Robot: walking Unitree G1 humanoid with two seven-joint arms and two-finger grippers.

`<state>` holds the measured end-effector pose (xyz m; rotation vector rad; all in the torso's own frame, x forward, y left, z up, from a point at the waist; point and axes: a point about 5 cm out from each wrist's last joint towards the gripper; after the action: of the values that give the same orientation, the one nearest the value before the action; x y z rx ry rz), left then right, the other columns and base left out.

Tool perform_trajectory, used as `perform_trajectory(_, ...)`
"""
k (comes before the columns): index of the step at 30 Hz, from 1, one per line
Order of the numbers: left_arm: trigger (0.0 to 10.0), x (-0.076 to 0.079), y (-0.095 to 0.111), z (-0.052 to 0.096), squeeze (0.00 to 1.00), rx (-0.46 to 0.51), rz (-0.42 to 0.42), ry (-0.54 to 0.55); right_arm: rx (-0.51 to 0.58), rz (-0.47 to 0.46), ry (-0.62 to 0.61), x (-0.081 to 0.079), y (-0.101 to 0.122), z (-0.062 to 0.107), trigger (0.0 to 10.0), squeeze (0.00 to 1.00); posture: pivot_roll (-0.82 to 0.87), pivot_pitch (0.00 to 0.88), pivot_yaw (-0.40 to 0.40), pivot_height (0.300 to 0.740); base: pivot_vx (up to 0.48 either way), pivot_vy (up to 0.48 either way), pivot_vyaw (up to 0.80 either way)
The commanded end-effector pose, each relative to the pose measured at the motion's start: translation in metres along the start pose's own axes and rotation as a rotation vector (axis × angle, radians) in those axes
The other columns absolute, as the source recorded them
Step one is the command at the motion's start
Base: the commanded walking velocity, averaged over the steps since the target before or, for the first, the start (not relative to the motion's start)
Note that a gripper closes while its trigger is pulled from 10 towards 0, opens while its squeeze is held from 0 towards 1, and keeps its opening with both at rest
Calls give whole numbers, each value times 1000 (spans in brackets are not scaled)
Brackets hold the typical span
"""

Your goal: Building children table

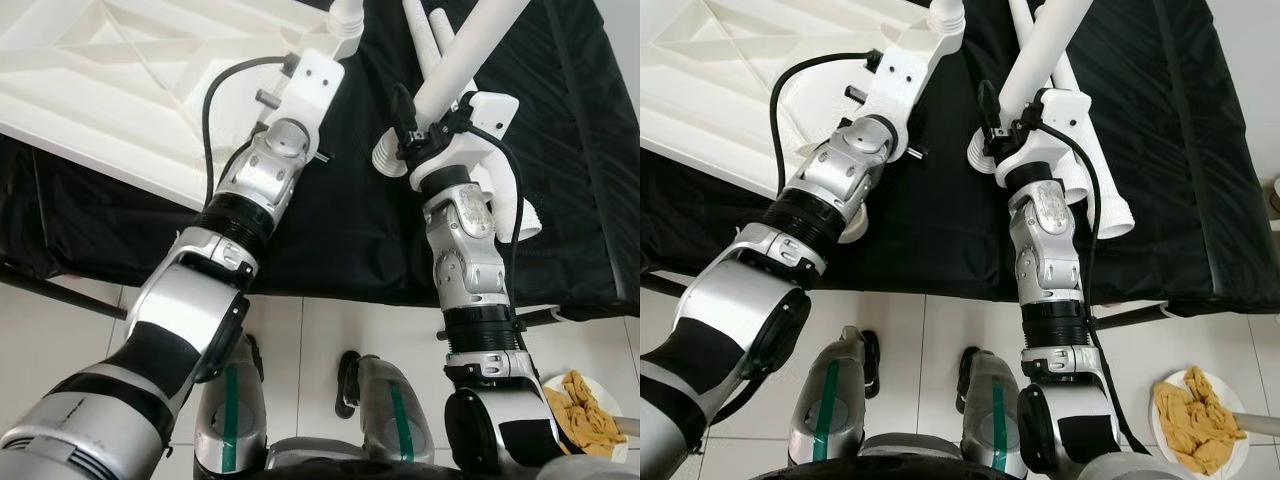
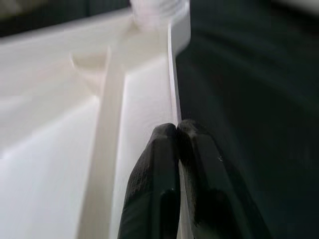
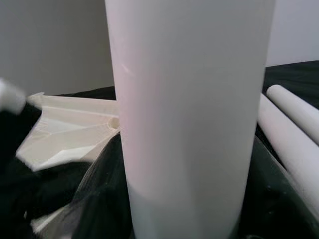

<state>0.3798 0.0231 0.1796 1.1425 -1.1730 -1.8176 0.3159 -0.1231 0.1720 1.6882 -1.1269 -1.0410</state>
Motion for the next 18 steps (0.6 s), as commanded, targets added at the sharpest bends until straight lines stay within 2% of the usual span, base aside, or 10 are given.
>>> perform_trajectory(1, 10000, 9, 10, -2, 0, 40, -15, 14, -1, -7, 14, -4, -1, 1, 10000, 0, 71, 117, -35, 740, 0, 0, 0)
perform_trajectory(4, 10000, 12, 15, -2, 0, 59, -15, 11, -4, -10, 19, -5, -1, 0, 10000, 0, 76, 124, -38, 740, 0, 0, 0)
perform_trajectory(8, 10000, 16, 14, -5, 0, 5, 22, 27, -8, -15, 27, -7, -2, 0, 10000, 0, 81, 130, -37, 740, 0, 0, 0)
perform_trajectory(10, 10000, 18, 19, -5, 0, 57, 27, 14, -8, -16, 29, -7, -3, 0, 10000, 0, 84, 129, -37, 740, 0, 0, 0)
perform_trajectory(11, 10000, 17, 20, -5, 408, 66, 67, 0, -8, -17, 29, -8, -3, 0, 10000, 0, 85, 128, -35, 740, 0, 0, 0)
perform_trajectory(12, 10000, 16, 21, -5, 408, 77, 109, -18, -8, -18, 29, -8, -3, 0, 10000, 0, 85, 127, -35, 740, 0, 0, 0)
perform_trajectory(13, 10000, 13, 22, -4, 1000, 93, 125, -25, -7, -20, 29, -8, -3, 0, 10000, 0, 85, 125, -35, 740, 0, 0, 0)
perform_trajectory(15, 10000, 10, 23, -4, 1000, 106, 131, -28, -6, -21, 28, -9, -3, 0, 10000, 0, 85, 125, -35, 740, 0, 0, 0)
perform_trajectory(17, 10000, -1, 24, 0, 1000, 153, 179, -65, -3, -22, 27, -8, -3, -1, 10000, 0, 89, 118, -36, 740, 0, 0, 0)
perform_trajectory(18, 10000, -1, 24, 0, 1000, 153, 179, -65, -3, -22, 27, -8, -3, -1, 10000, 0, 89, 118, -36, 740, 0, 0, 0)
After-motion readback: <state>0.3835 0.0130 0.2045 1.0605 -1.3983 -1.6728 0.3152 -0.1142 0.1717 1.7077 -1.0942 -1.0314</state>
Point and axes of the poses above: a point about 5 cm out from each wrist's last joint towards the gripper, its own z axis pointing back from the gripper into the wrist, its own y axis along the axis of the wrist's last joint, x = y × z
